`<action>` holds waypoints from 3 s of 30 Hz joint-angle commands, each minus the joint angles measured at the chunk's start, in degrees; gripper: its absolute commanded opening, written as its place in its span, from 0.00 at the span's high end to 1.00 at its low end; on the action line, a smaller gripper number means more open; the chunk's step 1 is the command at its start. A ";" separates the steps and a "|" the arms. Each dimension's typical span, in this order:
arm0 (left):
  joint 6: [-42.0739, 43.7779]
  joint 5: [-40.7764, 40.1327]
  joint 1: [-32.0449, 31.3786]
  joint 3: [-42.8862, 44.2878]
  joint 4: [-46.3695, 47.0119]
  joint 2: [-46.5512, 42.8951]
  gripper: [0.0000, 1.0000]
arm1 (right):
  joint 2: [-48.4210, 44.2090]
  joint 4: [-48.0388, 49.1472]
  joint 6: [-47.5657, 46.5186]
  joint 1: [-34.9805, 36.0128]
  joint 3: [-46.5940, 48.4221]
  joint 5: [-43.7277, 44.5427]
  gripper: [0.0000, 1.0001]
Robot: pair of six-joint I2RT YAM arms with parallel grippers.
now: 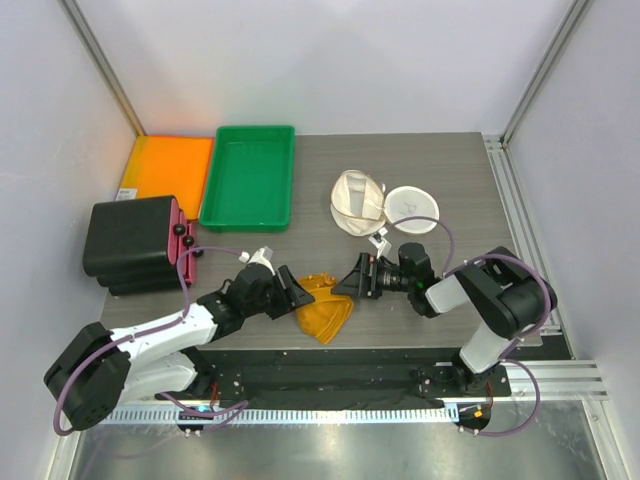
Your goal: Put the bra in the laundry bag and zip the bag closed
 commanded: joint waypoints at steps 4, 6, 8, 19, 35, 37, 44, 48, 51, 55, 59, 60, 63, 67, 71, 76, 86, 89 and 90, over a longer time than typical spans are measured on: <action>1.71 -0.57 0.22 -0.34 1.32 -2.40 0.42 | 4.70 13.47 3.65 5.28 -0.47 0.72 0.00; 1.71 -0.66 0.22 -0.51 1.32 -2.58 0.43 | 6.89 16.73 4.71 5.45 -0.48 1.07 0.00; 1.71 -0.48 0.13 -0.60 1.50 -2.41 0.43 | 8.04 18.83 5.77 5.46 -0.39 1.51 0.00; 1.01 0.66 0.22 -1.39 2.99 -1.70 0.45 | 15.25 28.08 11.66 5.89 0.58 2.66 0.11; 2.06 -0.48 0.13 -1.13 1.33 -3.02 0.44 | 14.91 28.34 12.19 6.77 1.28 3.45 0.66; 2.41 -1.01 0.21 -1.04 0.97 -3.72 0.39 | 13.76 27.55 12.19 6.69 1.20 3.80 0.78; 6.62 -4.95 0.21 2.56 -6.91 -8.72 0.18 | 10.86 26.85 13.24 6.60 1.20 4.50 0.99; 11.36 -8.12 0.22 6.24 -13.08 -13.38 0.09 | 8.23 22.92 13.51 5.81 1.28 4.76 0.99; 14.44 -9.97 0.22 10.20 -15.46 -15.15 0.06 | 3.75 16.95 12.81 3.88 0.93 4.68 0.99; 20.77 -8.58 2.06 16.95 -14.50 -12.17 0.07 | -7.75 -4.38 2.75 2.12 2.24 8.09 0.99; 24.81 1.23 6.36 24.69 -10.55 -0.52 0.15 | -22.34 -29.36 -5.54 -0.60 6.19 14.78 0.99; 25.52 2.67 7.85 28.97 -10.63 1.88 0.17 | -26.63 -37.24 -6.70 -3.13 8.21 15.92 0.99; 28.68 6.37 9.70 37.50 -9.75 11.87 0.22 | -32.97 -47.20 -9.69 -7.54 11.56 17.24 0.99; 32.73 6.38 11.46 46.84 -7.30 22.80 0.20 | -34.50 -55.32 -12.50 -15.53 17.09 19.00 0.99; 33.44 10.41 16.28 55.10 -3.51 34.31 0.18 | -30.99 -55.95 -12.42 -20.99 23.32 18.04 0.99; 34.49 20.35 19.99 69.78 -3.06 50.91 0.34 | -24.93 -53.84 -13.21 -22.85 30.36 18.91 0.99; 36.16 22.81 21.31 77.88 -7.11 61.83 0.46 | -15.09 -43.14 -12.25 -22.93 38.37 20.85 0.99; 35.46 26.04 21.31 77.54 -6.77 63.51 0.50 | -12.97 -39.88 -10.84 -22.93 38.99 21.03 0.99; 35.37 26.41 21.31 77.53 -6.50 63.86 0.51 | -11.13 -39.08 -10.32 -22.93 39.25 20.85 0.99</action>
